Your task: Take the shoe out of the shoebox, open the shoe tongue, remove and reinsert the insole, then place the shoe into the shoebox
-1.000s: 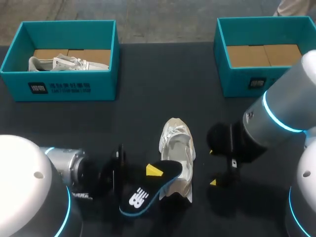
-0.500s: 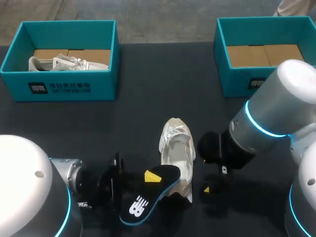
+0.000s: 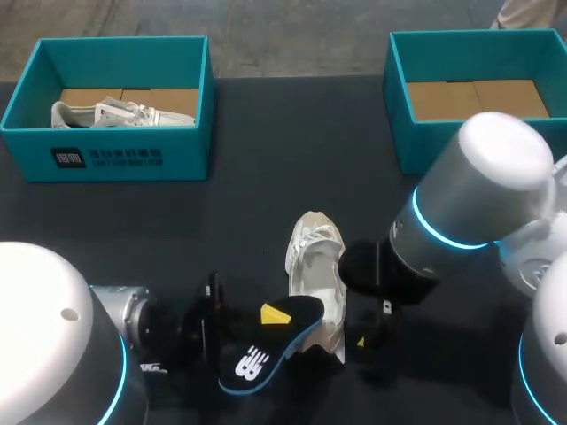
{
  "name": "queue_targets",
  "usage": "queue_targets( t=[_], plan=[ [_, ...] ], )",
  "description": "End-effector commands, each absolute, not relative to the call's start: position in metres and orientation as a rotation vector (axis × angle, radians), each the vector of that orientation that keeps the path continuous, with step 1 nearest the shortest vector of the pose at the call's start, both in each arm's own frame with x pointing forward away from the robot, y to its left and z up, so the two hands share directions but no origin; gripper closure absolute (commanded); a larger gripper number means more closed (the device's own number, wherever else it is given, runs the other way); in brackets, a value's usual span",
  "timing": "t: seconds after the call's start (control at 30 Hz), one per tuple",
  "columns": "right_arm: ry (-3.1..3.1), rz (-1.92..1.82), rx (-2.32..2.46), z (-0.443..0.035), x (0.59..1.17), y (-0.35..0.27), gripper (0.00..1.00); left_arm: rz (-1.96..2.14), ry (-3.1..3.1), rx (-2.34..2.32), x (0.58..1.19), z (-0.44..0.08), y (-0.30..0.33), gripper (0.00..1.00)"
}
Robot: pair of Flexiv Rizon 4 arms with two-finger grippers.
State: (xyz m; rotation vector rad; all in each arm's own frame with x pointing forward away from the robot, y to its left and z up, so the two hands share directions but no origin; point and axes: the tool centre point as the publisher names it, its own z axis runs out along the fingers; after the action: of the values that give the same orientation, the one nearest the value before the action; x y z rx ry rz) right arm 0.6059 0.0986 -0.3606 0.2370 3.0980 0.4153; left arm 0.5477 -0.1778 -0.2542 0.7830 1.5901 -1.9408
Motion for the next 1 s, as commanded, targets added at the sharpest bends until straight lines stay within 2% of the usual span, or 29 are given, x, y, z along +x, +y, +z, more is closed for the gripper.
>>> queue_targets(
  t=[0.03, 1.0],
  plan=[
    [3.105, 0.363, 0.242, -0.356, 0.607, 0.104, 0.00, -1.937, 1.592, 0.780, 0.549, -0.258, -0.184, 1.00],
    [3.098, 0.371, 0.243, -0.355, 0.610, 0.100, 0.00, -1.966, 1.683, 0.759, 0.569, -0.259, -0.194, 1.00]
  ],
)
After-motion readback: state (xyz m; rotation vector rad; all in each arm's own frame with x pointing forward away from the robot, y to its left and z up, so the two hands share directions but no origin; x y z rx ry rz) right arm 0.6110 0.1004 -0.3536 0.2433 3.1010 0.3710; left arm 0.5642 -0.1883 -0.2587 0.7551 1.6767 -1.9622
